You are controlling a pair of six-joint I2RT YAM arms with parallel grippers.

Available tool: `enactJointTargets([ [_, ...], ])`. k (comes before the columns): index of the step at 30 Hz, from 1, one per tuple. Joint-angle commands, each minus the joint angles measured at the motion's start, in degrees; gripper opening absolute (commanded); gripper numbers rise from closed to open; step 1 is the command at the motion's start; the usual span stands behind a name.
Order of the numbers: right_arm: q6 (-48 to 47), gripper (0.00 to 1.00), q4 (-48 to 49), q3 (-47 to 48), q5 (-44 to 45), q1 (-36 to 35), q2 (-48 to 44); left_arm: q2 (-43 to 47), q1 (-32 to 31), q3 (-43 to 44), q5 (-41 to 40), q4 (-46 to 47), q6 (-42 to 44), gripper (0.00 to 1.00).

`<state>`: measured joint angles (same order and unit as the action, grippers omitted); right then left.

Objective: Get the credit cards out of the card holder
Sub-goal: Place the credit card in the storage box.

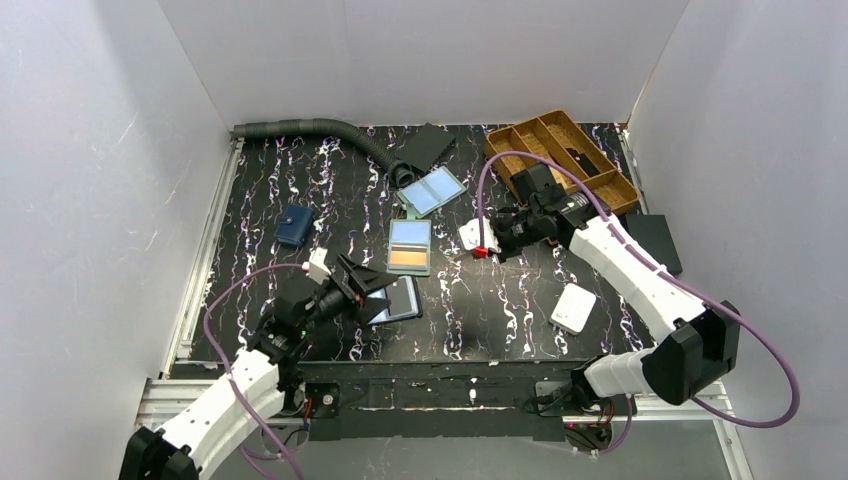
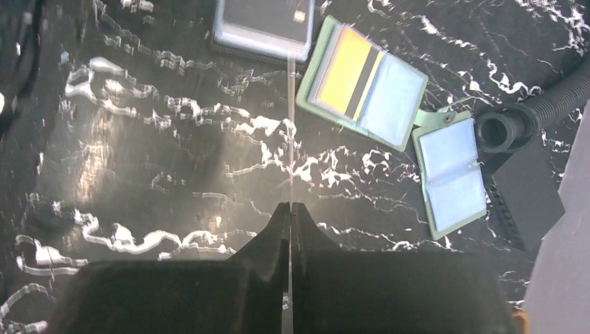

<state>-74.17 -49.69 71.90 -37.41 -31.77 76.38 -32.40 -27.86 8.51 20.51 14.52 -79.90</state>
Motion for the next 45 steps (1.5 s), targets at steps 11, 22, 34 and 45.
enactJointTargets([
  [11, -18.11, 0.01, -6.53, 11.54, 10.82, -4.06, 3.65, -25.11, -5.34, 17.69, 2.12, 16.00, -22.91, 0.96],
  [22, -15.52, 0.01, -3.26, 12.20, 11.82, -6.97, 5.27, -39.90, -8.95, 23.27, 1.64, 25.84, -34.35, 0.84],
  [34, -13.95, 0.01, -1.96, 10.57, 12.66, -8.09, 5.03, -48.76, -10.63, 24.33, 1.36, 39.92, -38.24, 0.06],
  [45, -21.58, 0.98, -16.66, 10.44, 7.72, -7.13, 2.06, -52.80, -9.83, 19.53, -2.13, 56.24, -33.81, 0.00],
])
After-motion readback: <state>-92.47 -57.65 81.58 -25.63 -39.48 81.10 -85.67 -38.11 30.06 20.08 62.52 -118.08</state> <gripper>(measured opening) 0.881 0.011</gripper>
